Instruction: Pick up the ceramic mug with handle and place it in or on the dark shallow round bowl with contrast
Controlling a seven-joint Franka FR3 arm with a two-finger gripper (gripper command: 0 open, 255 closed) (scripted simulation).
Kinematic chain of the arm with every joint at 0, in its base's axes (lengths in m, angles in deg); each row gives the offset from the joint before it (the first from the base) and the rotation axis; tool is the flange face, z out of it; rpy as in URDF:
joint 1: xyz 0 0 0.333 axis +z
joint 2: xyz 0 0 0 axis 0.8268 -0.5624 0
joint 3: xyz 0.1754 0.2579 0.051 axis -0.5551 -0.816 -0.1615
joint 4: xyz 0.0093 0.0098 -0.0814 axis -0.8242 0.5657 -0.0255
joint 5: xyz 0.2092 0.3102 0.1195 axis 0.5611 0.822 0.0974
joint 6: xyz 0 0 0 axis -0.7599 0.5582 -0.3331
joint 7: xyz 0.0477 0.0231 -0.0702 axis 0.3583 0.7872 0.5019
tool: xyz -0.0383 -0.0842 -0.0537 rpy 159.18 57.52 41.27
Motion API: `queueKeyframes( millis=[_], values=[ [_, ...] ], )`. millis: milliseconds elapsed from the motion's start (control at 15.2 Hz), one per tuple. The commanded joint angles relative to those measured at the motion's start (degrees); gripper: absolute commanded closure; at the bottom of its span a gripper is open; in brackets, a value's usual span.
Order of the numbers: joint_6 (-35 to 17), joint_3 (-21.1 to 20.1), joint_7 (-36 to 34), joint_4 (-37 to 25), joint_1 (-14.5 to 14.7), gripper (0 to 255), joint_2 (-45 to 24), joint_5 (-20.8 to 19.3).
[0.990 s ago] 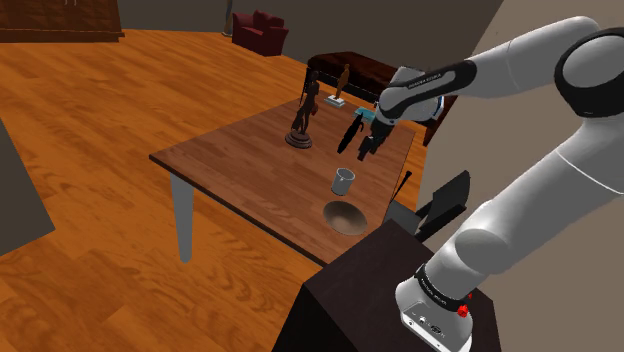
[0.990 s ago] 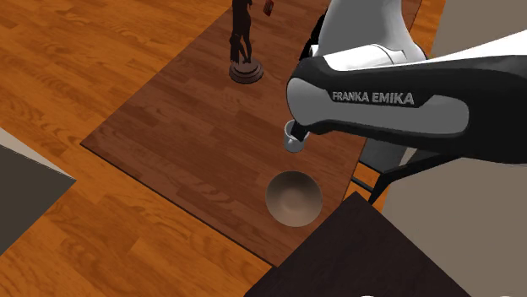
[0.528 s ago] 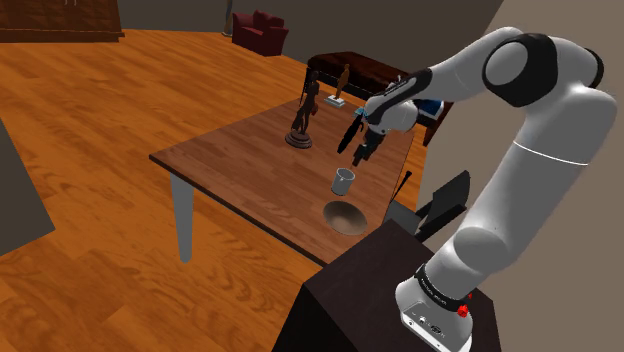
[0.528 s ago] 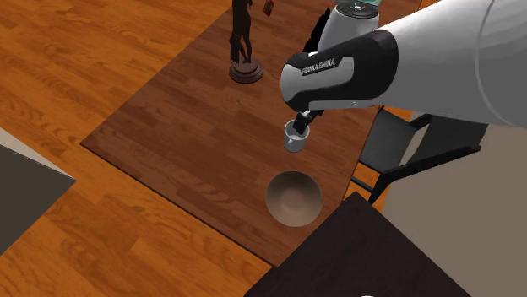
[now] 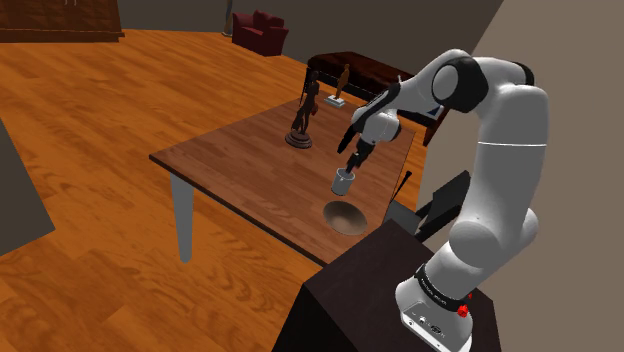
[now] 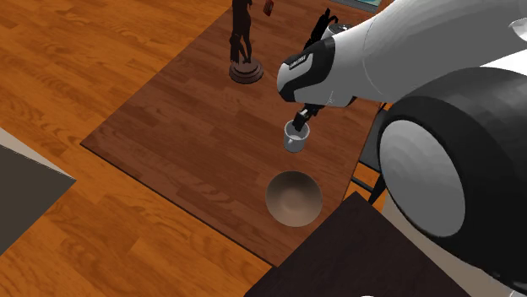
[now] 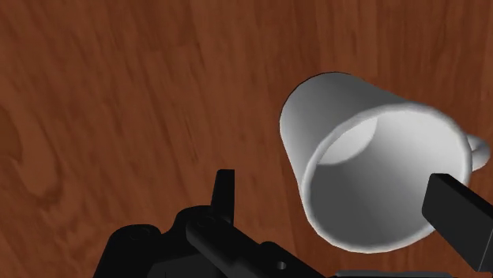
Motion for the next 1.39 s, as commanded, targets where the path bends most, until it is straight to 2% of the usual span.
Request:
queueKeyframes(
  millis=[0, 396, 924, 990, 1320],
  values=[
    [-0.3, -0.7, 1.0, -1.6, -0.9, 0, -2.1, 1.0],
    [-3.5, -2.5, 2.3, -2.5, -2.0, 0, -6.3, 3.1],
    [-3.5, -2.5, 2.3, -2.5, -2.0, 0, -6.3, 3.1],
    [-3.5, -2.5, 2.3, -2.5, -2.0, 255, -6.3, 3.1],
    [-3.5, -2.5, 2.3, -2.5, -2.0, 255, -6.3, 3.1]
  ],
)
